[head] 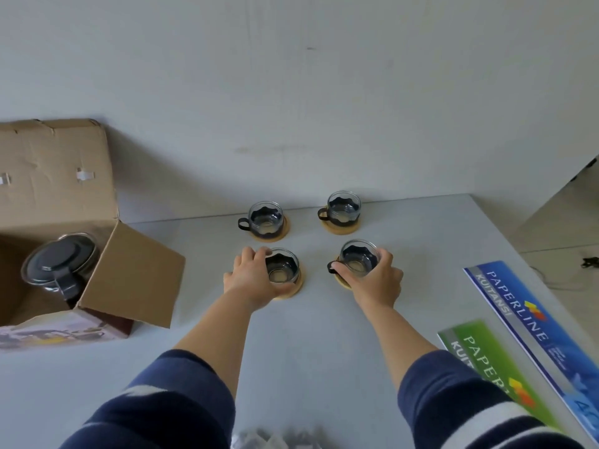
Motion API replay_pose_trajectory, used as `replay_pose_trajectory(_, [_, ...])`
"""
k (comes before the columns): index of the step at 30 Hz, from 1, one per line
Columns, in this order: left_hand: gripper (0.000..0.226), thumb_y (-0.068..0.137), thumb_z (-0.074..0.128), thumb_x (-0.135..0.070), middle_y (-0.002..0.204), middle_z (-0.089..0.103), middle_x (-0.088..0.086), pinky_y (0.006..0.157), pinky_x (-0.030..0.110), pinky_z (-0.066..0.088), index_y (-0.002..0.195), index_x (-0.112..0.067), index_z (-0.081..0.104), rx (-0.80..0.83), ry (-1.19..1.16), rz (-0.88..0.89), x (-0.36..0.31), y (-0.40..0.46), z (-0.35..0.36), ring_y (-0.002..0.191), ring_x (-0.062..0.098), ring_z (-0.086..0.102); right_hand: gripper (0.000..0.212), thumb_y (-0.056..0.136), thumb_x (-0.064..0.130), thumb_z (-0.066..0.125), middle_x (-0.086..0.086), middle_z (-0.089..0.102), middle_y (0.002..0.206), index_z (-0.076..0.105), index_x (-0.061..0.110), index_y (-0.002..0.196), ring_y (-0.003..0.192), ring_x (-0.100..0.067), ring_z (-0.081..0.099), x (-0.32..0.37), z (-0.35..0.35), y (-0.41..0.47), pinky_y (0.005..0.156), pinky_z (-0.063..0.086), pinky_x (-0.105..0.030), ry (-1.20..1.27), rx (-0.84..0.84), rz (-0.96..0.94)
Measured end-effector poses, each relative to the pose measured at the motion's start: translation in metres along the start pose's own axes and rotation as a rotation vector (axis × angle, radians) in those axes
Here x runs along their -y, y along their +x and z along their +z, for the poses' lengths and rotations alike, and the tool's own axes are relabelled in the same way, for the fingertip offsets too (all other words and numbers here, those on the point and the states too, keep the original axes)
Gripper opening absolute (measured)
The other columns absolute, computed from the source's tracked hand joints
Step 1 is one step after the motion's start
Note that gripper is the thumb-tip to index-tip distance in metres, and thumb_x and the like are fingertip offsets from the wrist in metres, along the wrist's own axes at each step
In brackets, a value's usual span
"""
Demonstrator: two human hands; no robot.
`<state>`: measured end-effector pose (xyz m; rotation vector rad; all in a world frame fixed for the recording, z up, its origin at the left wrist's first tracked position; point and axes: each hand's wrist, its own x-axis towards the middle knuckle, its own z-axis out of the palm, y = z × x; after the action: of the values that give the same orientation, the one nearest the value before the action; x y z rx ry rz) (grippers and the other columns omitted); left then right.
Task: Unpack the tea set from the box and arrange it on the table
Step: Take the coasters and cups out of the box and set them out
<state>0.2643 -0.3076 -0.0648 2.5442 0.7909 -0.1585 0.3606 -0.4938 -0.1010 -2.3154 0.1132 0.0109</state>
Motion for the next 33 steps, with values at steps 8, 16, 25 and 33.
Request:
replay_pose_trajectory(8, [0.097, 0.073, 0.065, -0.066, 0.141, 0.033, -0.002, 0.106, 0.039, 0.032, 0.149, -0.027, 0.019, 0.000, 0.148, -0.011, -0.002, -0.001, -0.003, 0.134, 0.020, 0.031, 0.105, 0.049, 0.062, 0.083, -0.004, 0.055, 0.129, 0.039, 0.019, 0.134, 0.122, -0.029, 0.044, 0.000, -0.007, -0.001, 0.094, 0.047, -0.043, -0.017, 0.053, -0.005])
replay_pose_trajectory(16, [0.108, 0.081, 0.050, -0.070, 0.152, 0.027, 0.001, 0.106, 0.044, 0.032, 0.153, -0.020, -0.013, -0.057, 0.152, 0.016, 0.006, -0.021, -0.040, 0.139, 0.025, 0.026, 0.122, 0.059, 0.057, 0.081, -0.008, 0.019, 0.152, 0.005, 0.025, 0.148, 0.139, -0.032, 0.021, 0.041, -0.037, -0.022, 0.114, 0.022, -0.048, -0.261, 0.239, 0.023])
replay_pose_trajectory(25, [0.051, 0.094, 0.043, -0.043, 0.146, 0.037, 0.002, 0.108, 0.046, 0.029, 0.143, -0.025, 0.041, -0.304, 0.162, 0.015, 0.129, -0.059, -0.158, 0.137, 0.025, 0.029, 0.062, 0.086, 0.033, 0.064, -0.011, 0.042, 0.141, 0.037, 0.016, 0.139, 0.132, -0.031, 0.037, 0.169, 0.002, -0.120, 0.102, 0.038, -0.040, -0.256, 0.396, -0.251])
replay_pose_trajectory(33, [0.054, 0.092, 0.049, -0.035, 0.147, 0.034, 0.006, 0.113, 0.047, 0.026, 0.143, -0.021, 0.038, -0.377, 0.158, -0.145, 0.259, -0.082, -0.213, 0.138, 0.028, 0.027, 0.030, 0.091, 0.017, 0.052, -0.021, 0.073, 0.101, 0.068, -0.003, 0.106, 0.087, -0.031, 0.069, 0.275, 0.085, -0.227, 0.085, 0.055, -0.036, -0.072, 0.523, -0.360])
